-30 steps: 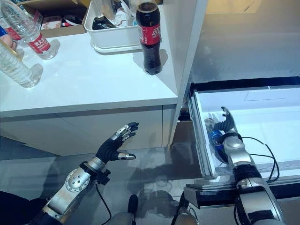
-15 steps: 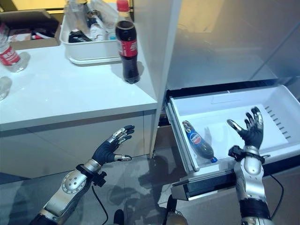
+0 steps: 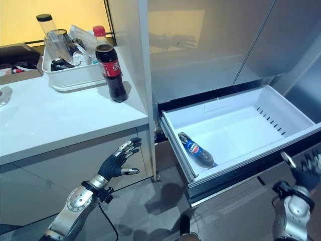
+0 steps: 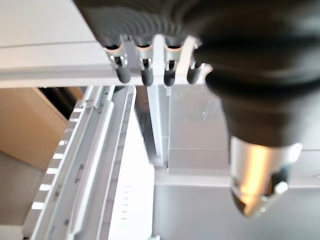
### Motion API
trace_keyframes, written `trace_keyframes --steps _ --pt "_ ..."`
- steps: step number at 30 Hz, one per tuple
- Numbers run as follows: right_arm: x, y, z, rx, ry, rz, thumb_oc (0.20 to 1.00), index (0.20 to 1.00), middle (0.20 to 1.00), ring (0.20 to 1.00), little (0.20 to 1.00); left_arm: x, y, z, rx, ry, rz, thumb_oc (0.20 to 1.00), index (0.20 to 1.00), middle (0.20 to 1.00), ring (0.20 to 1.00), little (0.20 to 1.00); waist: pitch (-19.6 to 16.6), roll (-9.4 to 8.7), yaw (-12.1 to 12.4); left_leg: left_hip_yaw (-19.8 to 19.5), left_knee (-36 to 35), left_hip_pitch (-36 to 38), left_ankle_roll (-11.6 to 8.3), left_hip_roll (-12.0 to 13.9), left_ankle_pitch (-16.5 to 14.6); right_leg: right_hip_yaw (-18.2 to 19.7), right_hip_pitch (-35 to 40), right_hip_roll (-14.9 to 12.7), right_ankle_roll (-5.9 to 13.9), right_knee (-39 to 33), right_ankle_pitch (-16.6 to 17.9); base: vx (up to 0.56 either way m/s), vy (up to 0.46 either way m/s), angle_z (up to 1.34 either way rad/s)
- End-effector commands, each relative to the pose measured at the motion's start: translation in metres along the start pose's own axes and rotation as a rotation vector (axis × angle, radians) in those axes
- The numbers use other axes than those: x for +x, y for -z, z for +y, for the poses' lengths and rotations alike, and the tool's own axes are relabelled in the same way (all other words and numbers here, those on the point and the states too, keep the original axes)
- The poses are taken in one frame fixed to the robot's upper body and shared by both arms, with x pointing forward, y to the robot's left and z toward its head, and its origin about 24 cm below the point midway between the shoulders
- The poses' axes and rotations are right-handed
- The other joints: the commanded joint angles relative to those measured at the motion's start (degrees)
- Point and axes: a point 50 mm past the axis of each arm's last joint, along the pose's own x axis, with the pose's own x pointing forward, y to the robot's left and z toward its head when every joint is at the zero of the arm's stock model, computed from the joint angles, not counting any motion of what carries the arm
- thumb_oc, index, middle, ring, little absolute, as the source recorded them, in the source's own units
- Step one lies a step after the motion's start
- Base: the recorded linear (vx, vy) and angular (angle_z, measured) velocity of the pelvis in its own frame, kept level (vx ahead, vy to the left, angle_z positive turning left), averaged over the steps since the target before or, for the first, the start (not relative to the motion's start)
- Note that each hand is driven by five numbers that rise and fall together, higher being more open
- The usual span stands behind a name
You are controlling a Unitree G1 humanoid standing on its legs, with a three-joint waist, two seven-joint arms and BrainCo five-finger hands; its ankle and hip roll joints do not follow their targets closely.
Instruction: Take the drinks into the refrigerator
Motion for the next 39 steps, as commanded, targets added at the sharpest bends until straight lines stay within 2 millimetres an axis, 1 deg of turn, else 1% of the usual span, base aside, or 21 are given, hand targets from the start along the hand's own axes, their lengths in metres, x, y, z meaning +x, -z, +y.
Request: trace_keyframes --steps 1,2,3,4,6,10,11,12,13,14,15,16,17,18,19,22,23,24,31,33,39 --pt "0.016 0.007 -0.035 -0.143 0.121 0.085 1.0 1.0 1.0 1.0 1.0 0.005 -0.013 0.01 0.023 -0.022 -0.076 1.0 1.0 1.0 1.0 1.0 1.7 0.36 -0.3 -3.16 0.19 -3.0 4.02 -3.36 -0.87 -1.28 5.62 2.71 1.08 2.66 -8.16 0.02 -0.007 -0.09" --pt "0.017 0.007 -0.034 -0.149 0.12 0.085 0.824 0.824 0.824 0.824 0.824 0.004 -0.012 0.01 0.022 -0.023 -0.075 1.0 1.0 1.0 1.0 1.0 1.65 0.42 -0.35 -3.12 0.18 -2.96 4.01 -3.35 -0.9 -1.24 5.64 2.72 1.08 2.64 -8.18 0.02 -0.006 -0.05" --pt "0.008 0.03 -0.043 -0.226 0.105 0.207 0.278 0.278 0.278 0.278 0.278 0.004 -0.013 0.009 0.016 -0.019 -0.082 1.0 1.0 1.0 1.0 1.0 1.79 0.54 -0.18 -3.04 0.19 -2.84 3.94 -3.36 -0.86 -1.45 5.89 2.72 1.07 2.7 -8.16 0.0 0.0 0.0" --pt "0.009 0.03 -0.044 -0.227 0.103 0.208 0.2 0.2 0.2 0.2 0.2 0.004 -0.013 0.009 0.016 -0.02 -0.081 1.0 1.0 1.0 1.0 1.0 1.76 0.52 -0.23 -3.03 0.18 -2.79 3.93 -3.36 -0.87 -1.45 5.93 2.72 1.07 2.69 -8.18 0.0 0.0 0.0" --pt "-0.012 0.069 -0.05 -0.425 0.051 0.42 0.2 0.2 0.2 0.2 0.2 0.006 -0.014 0.006 0.005 0.0 -0.085 1.0 1.0 1.0 1.0 1.0 1.72 0.88 0.68 -3.27 0.15 -2.63 3.83 -3.45 -0.77 -1.98 6.51 2.6 1.08 2.56 -8.2 0.0 0.0 0.0" --pt "-0.021 0.087 -0.032 -0.52 -0.067 0.503 0.2 0.2 0.2 0.2 0.2 0.009 -0.016 0.002 -0.009 0.026 -0.097 1.0 1.0 1.0 1.0 1.0 1.77 1.11 1.2 -3.42 0.1 -2.35 3.74 -3.54 -0.75 -2.48 7.21 2.54 1.09 2.27 -8.2 0.0 0.0 0.0" --pt "-0.023 0.089 0.001 -0.551 -0.196 0.469 0.2 0.2 0.2 0.2 0.2 0.011 -0.018 -0.001 -0.015 0.036 -0.107 1.0 1.0 1.0 1.0 1.0 1.72 1.31 1.87 -3.5 0.09 -2.19 3.73 -3.59 -0.67 -2.63 7.52 2.52 1.04 2.16 -8.22 0.0 0.0 0.0" --pt "-0.023 0.089 0.002 -0.552 -0.198 0.469 0.2 0.2 0.2 0.2 0.2 0.01 -0.018 0.0 -0.014 0.034 -0.107 1.0 1.0 1.0 1.0 1.0 1.75 1.27 1.76 -3.49 0.1 -2.15 3.72 -3.59 -0.68 -2.62 7.56 2.53 1.04 2.14 -8.22 0.0 0.0 0.0" --pt "-0.024 0.084 0.039 -0.58 -0.325 0.388 0.2 0.2 0.2 0.2 0.2 0.012 -0.018 -0.003 -0.018 0.042 -0.108 1.0 1.0 1.0 1.0 1.0 1.65 1.46 2.26 -3.52 0.09 -2.01 3.73 -3.63 -0.59 -2.75 7.87 2.49 1.0 1.97 -8.18 0.0 0.0 0.0" --pt "-0.024 0.084 0.039 -0.58 -0.325 0.388 0.2 0.2 0.2 0.2 0.2 0.012 -0.018 -0.003 -0.018 0.042 -0.108 1.0 1.0 1.0 1.0 1.0 1.65 1.46 2.26 -3.52 0.09 -2.01 3.73 -3.63 -0.59 -2.75 7.87 2.49 1.0 1.97 -8.18 0.0 0.0 0.0" --pt "-0.025 0.077 0.065 -0.619 -0.428 0.317 0.2 0.2 0.2 0.2 0.2 0.013 -0.018 -0.005 -0.022 0.049 -0.108 1.0 1.0 1.0 1.0 1.0 1.47 1.62 2.77 -3.59 0.09 -1.76 3.69 -3.68 -0.62 -2.9 8.3 2.47 0.94 1.79 -8.18 0.0 0.0 0.0" --pt "-0.025 0.077 0.065 -0.62 -0.428 0.316 0.2 0.2 0.2 0.2 0.2 0.013 -0.018 -0.004 -0.022 0.048 -0.109 1.0 1.0 1.0 1.0 1.0 1.51 1.62 2.7 -3.59 0.09 -1.73 3.69 -3.68 -0.63 -2.9 8.34 2.47 0.95 1.76 -8.17 0.0 0.0 0.0" --pt "-0.028 0.066 0.102 -0.657 -0.55 0.214 0.2 0.2 0.2 0.2 0.2 0.012 -0.017 -0.009 -0.036 0.061 -0.11 1.0 1.0 1.0 1.0 1.0 1.32 1.83 3.47 -3.74 0.09 -1.67 3.67 -3.74 -0.58 -3.07 8.71 2.36 0.94 1.47 -8.11 0.0 0.0 0.0" --pt "-0.028 0.066 0.103 -0.658 -0.551 0.213 0.2 0.2 0.2 0.2 0.2 0.012 -0.018 -0.008 -0.036 0.059 -0.111 1.0 1.0 1.0 1.0 1.0 1.37 1.84 3.37 -3.75 0.09 -1.63 3.66 -3.73 -0.6 -3.08 8.77 2.37 0.95 1.43 -8.11 0.0 0.0 0.0" --pt "-0.032 0.049 0.141 -0.679 -0.662 0.095 0.2 0.2 0.2 0.2 0.2 0.012 -0.016 -0.012 -0.044 0.067 -0.105 1.0 1.0 1.0 1.0 1.0 1.15 2.0 4.28 -4.04 0.09 -1.65 3.67 -3.81 -0.48 -3.32 9.05 2.32 0.9 1.19 -8.07 0.02 -0.008 0.04" --pt "-0.039 0.024 0.182 -0.672 -0.753 -0.056 0.2 0.2 0.2 0.2 0.2 0.012 -0.016 -0.015 -0.055 0.067 -0.106 1.0 1.0 1.0 1.0 1.0 1.07 2.21 5.16 -4.59 0.09 -1.78 3.66 -3.97 -0.31 -3.73 9.4 2.29 0.87 0.9 -8.01 0.01 -0.004 0.01" --pt "-0.04 0.024 0.182 -0.673 -0.754 -0.057 0.2 0.2 0.2 0.2 0.2 0.012 -0.016 -0.014 -0.055 0.066 -0.107 1.0 1.0 1.0 1.0 1.0 1.11 2.21 5.07 -4.61 0.09 -1.78 3.66 -3.96 -0.32 -3.75 9.41 2.29 0.87 0.91 -8.03 0.0 0.0 0.0" --pt "-0.047 0.004 0.209 -0.661 -0.813 -0.17 0.2 0.2 0.2 0.2 0.2 0.012 -0.016 -0.016 -0.059 0.062 -0.105 1.0 1.0 1.0 1.0 1.0 1.12 2.25 5.85 -4.93 0.09 -2.05 3.67 -4.04 -0.08 -4.1 9.46 2.18 0.82 0.84 -8.0 0.0 0.0 0.0" --pt "-0.07 -0.038 0.267 -0.664 -0.932 -0.398 0.2 0.2 0.2 0.2 0.2 0.013 -0.015 -0.023 -0.08 0.063 -0.105 1.0 1.0 1.0 1.0 1.0 1.14 2.08 7.76 -6.19 0.09 -3.02 3.68 -4.27 0.55 -5.56 9.53 1.84 0.74 0.65 -7.77 -0.02 -0.008 0.11" --pt "-0.078 -0.062 0.292 -0.702 -0.971 -0.521 0.2 0.2 0.2 0.2 0.2 0.014 -0.015 -0.025 -0.089 0.069 -0.106 1.0 1.0 1.0 1.0 1.0 1.29 1.82 8.74 -6.74 0.09 -3.49 3.67 -4.37 0.89 -5.96 9.4 1.72 0.65 0.52 -7.58 -0.03 -0.01 0.15" --pt "-0.095 -0.087 0.324 -0.802 -1.021 -0.681 0.2 0.2 0.2 0.2 0.2 0.015 -0.016 -0.03 -0.1 0.092 -0.106 1.0 1.0 1.0 1.0 1.0 1.53 1.29 10.0 -7.5 0.09 -4.23 3.5 -4.43 1.41 -6.74 8.96 1.74 0.61 0.41 -7.18 -0.03 -0.006 0.15"
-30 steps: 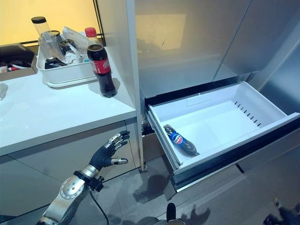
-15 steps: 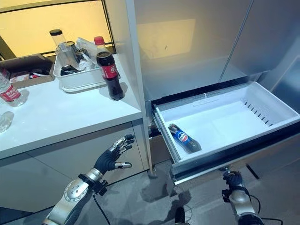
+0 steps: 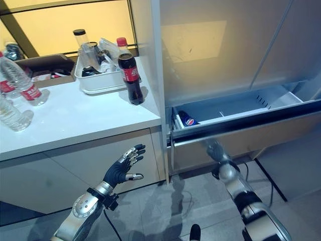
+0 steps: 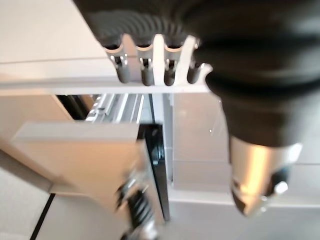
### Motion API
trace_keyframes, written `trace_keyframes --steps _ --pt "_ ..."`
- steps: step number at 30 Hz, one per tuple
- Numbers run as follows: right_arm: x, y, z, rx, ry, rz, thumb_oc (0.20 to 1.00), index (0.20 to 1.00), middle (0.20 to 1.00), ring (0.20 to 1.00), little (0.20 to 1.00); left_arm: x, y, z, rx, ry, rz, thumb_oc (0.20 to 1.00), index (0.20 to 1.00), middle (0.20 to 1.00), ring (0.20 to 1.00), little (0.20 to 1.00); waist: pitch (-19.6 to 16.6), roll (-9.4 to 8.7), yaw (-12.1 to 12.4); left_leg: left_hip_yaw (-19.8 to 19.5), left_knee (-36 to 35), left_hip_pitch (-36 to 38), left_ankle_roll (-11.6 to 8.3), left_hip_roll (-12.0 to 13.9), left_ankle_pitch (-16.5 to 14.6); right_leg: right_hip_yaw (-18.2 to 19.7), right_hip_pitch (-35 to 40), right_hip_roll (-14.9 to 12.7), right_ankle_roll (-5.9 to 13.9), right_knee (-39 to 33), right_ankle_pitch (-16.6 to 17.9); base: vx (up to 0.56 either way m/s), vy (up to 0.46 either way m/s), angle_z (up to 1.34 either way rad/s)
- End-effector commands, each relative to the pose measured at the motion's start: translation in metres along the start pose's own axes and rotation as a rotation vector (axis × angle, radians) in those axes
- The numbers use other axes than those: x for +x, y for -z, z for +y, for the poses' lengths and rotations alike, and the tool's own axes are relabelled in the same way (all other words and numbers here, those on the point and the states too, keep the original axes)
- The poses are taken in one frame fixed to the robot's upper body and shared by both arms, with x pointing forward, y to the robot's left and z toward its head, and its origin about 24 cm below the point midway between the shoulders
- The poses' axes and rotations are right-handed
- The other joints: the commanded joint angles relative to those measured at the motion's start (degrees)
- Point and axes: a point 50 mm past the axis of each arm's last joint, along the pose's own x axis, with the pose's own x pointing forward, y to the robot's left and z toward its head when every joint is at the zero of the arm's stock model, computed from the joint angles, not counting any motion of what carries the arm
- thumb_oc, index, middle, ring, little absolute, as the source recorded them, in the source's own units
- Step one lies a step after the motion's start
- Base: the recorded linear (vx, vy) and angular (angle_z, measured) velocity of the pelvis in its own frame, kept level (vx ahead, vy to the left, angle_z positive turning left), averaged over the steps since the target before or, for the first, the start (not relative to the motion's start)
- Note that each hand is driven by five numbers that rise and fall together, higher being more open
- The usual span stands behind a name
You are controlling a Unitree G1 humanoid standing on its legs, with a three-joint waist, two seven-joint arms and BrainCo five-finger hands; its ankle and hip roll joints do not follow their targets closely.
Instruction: Take the drinks into the refrigerator
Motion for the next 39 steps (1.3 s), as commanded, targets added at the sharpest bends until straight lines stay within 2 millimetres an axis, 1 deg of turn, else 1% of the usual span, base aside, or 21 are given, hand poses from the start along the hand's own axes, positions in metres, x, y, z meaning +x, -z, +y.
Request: trace_keyframes --steps 1,5,7,10,12,14,15,16,18,19,21,23,25,27,30,32,33,35,36,37,39 --pt "0.036 -0.095 -0.037 -0.094 0.102 -0.283 0.2 0.2 0.2 0.2 0.2 0.014 -0.03 -0.004 0.012 0.065 -0.14 1.0 1.0 1.0 1.0 1.0 1.93 -4.09 2.78 -3.58 0.07 -4.21 3.97 -5.59 0.1 -2.52 6.67 1.45 1.67 0.71 -7.04 -0.02 -0.002 0.2" --pt "0.037 -0.118 -0.034 -0.165 0.082 -0.357 0.2 0.2 0.2 0.2 0.2 0.013 -0.027 -0.002 0.021 0.055 -0.123 1.0 1.0 1.0 1.0 1.0 2.17 -4.63 3.32 -4.12 0.07 -4.9 3.84 -5.59 0.46 -2.88 6.33 1.48 1.66 0.65 -6.79 -0.03 -0.009 0.1" --pt "0.036 -0.118 -0.027 -0.186 0.064 -0.358 0.2 0.2 0.2 0.2 0.2 0.013 -0.026 -0.003 0.024 0.057 -0.115 1.0 1.0 1.0 1.0 1.0 2.32 -4.88 3.64 -4.4 0.07 -5.21 3.8 -5.54 0.63 -3.16 6.14 1.43 1.76 0.62 -6.63 -0.03 -0.007 0.05" --pt "0.036 -0.111 -0.024 -0.163 0.059 -0.337 0.2 0.2 0.2 0.2 0.2 0.013 -0.025 -0.002 0.029 0.052 -0.113 1.0 1.0 1.0 1.0 1.0 2.43 -4.99 3.83 -4.56 0.07 -5.52 3.74 -5.54 0.81 -3.4 5.91 1.38 1.8 0.61 -6.52 -0.03 0.005 0.09" --pt "0.03 -0.084 -0.014 -0.04 0.044 -0.25 0.2 0.2 0.2 0.2 0.2 0.01 -0.023 0.002 0.032 0.028 -0.102 1.0 1.0 1.0 1.0 1.0 2.49 -5.16 3.95 -4.97 0.07 -5.79 3.76 -5.66 1.05 -3.8 5.92 1.33 1.9 0.61 -6.4 -0.02 0.004 0.03" --pt "0.02 -0.057 0.002 0.069 0.016 -0.158 0.507 0.507 0.507 0.507 0.507 0.008 -0.016 0.005 0.025 0.003 -0.074 1.0 1.0 1.0 1.0 1.0 2.57 -5.19 3.74 -5.21 0.07 -5.76 3.86 -5.74 1.07 -4.0 6.12 1.25 1.87 0.66 -6.4 -0.02 0.004 0.07" --pt "0.014 -0.041 0.012 0.125 -0.005 -0.098 1.0 1.0 1.0 1.0 1.0 0.007 -0.013 0.006 0.028 -0.008 -0.059 1.0 1.0 1.0 1.0 1.0 2.52 -5.21 3.64 -5.33 0.07 -5.7 3.89 -5.76 1.06 -4.11 6.25 1.25 1.86 0.74 -6.46 -0.01 0.005 0.08" --pt "0.007 -0.026 0.023 0.176 -0.024 -0.038 1.0 1.0 1.0 1.0 1.0 0.006 -0.008 0.008 0.026 -0.027 -0.04 1.0 1.0 1.0 1.0 1.0 2.5 -5.23 3.55 -5.39 0.07 -5.63 3.92 -5.84 1.07 -4.21 6.4 1.26 1.82 0.77 -6.52 0.0 0.003 0.1" --pt "0.007 -0.025 0.024 0.177 -0.026 -0.037 1.0 1.0 1.0 1.0 1.0 0.005 -0.007 0.008 0.026 -0.027 -0.038 1.0 1.0 1.0 1.0 1.0 2.41 -5.27 3.55 -5.42 0.07 -5.59 3.92 -5.85 1.05 -4.24 6.46 1.25 1.82 0.75 -6.54 0.0 0.003 0.11" --pt "-0.02 0.019 0.053 0.285 -0.074 0.135 1.0 1.0 1.0 1.0 1.0 -0.001 0.013 0.011 -0.022 -0.095 0.035 1.0 1.0 1.0 1.0 1.0 2.23 -5.29 2.88 -5.53 0.07 -5.23 3.94 -5.86 0.99 -4.37 6.72 1.25 1.79 0.86 -6.66 -0.01 0.007 0.09" --pt "-0.044 0.047 0.077 0.414 -0.09 0.28 1.0 1.0 1.0 1.0 1.0 -0.009 0.044 0.012 -0.104 -0.183 0.152 1.0 1.0 1.0 1.0 1.0 2.24 -5.26 2.28 -5.33 0.07 -4.59 3.96 -5.69 0.64 -4.18 7.09 1.42 1.7 1.01 -6.9 0.0 0.004 0.08" --pt "-0.072 0.071 0.105 0.458 -0.171 0.425 1.0 1.0 1.0 1.0 1.0 -0.008 0.056 0.015 -0.018 -0.21 0.215 1.0 1.0 1.0 1.0 1.0 2.0 -5.25 1.67 -5.3 0.07 -4.71 4.01 -5.74 0.95 -4.34 6.95 1.41 1.66 1.05 -6.9 0.0 0.0 0.02" --pt "-0.101 0.092 0.127 0.515 -0.208 0.577 1.0 1.0 1.0 1.0 1.0 -0.018 0.082 0.014 -0.042 -0.275 0.328 1.0 1.0 1.0 1.0 1.0 1.75 -5.19 1.14 -5.07 0.07 -4.39 3.97 -5.67 0.95 -4.31 7.12 1.42 1.67 1.08 -6.94 0.0 0.0 0.0" --pt "-0.128 0.106 0.146 0.521 -0.267 0.688 1.0 1.0 1.0 1.0 1.0 -0.03 0.115 0.013 -0.018 -0.322 0.511 1.0 1.0 1.0 1.0 1.0 1.52 -5.05 0.45 -4.69 0.07 -4.04 3.92 -5.55 0.8 -4.01 7.21 1.52 1.64 1.09 -6.98 0.0 0.0 0.0" --pt "-0.171 0.123 0.167 0.443 -0.379 0.816 1.0 1.0 1.0 1.0 1.0 -0.048 0.147 0.01 0.069 -0.361 0.716 1.0 1.0 1.0 1.0 1.0 1.23 -4.72 -0.43 -4.17 0.07 -3.48 3.87 -5.44 0.53 -3.8 7.43 1.61 1.63 1.22 -7.2 0.0 0.0 0.0" --pt "-0.201 0.136 0.175 0.477 -0.4 0.953 1.0 1.0 1.0 1.0 1.0 -0.075 0.173 0.005 0.042 -0.403 0.933 1.0 1.0 1.0 1.0 1.0 0.96 -4.4 -1.05 -3.7 0.07 -2.65 3.79 -5.3 0.12 -3.39 7.95 1.82 1.49 1.22 -7.44 0.04 0.001 -0.04" --pt "-0.219 0.144 0.177 0.52 -0.379 1.05 1.0 1.0 1.0 1.0 1.0 -0.086 0.181 0.001 0.029 -0.396 1.02 1.0 1.0 1.0 1.0 1.0 0.58 -4.27 -1.55 -3.52 0.07 -2.34 3.76 -5.22 -0.06 -3.13 8.14 1.96 1.44 1.15 -7.58 0.05 0.006 -0.08" --pt "-0.227 0.146 0.179 0.543 -0.376 1.087 1.0 1.0 1.0 1.0 1.0 -0.096 0.186 -0.002 0.012 -0.403 1.08 1.0 1.0 1.0 1.0 1.0 0.1 -4.21 -1.91 -3.36 0.07 -2.35 3.79 -5.28 -0.01 -3.11 8.11 1.95 1.46 1.06 -7.55 0.04 0.013 -0.07" --pt "-0.241 0.148 0.183 0.594 -0.362 1.148 1.0 1.0 1.0 1.0 1.0 -0.12 0.194 -0.011 -0.045 -0.423 1.202 1.0 1.0 1.0 1.0 1.0 -0.56 -4.08 -2.33 -2.92 0.07 -1.81 3.75 -5.21 -0.35 -2.77 8.49 2.09 1.44 0.9 -7.64 0.05 0.013 -0.11" --pt "-0.248 0.149 0.185 0.606 -0.362 1.167 1.0 1.0 1.0 1.0 1.0 -0.133 0.197 -0.013 -0.089 -0.462 1.251 1.0 1.0 1.0 1.0 1.0 -0.88 -3.97 -2.47 -2.7 0.07 -1.62 3.72 -5.23 -0.52 -2.6 8.57 2.16 1.46 0.85 -7.67 0.06 0.011 -0.13" --pt "-0.252 0.146 0.19 0.655 -0.353 1.182 1.0 1.0 1.0 1.0 1.0 -0.138 0.198 -0.013 -0.155 -0.521 1.238 1.0 1.0 1.0 1.0 1.0 -1.0 -3.84 -2.7 -2.39 0.07 -1.39 3.63 -5.14 -0.62 -2.34 8.68 2.21 1.4 0.8 -7.74 0.03 -0.002 -0.16"
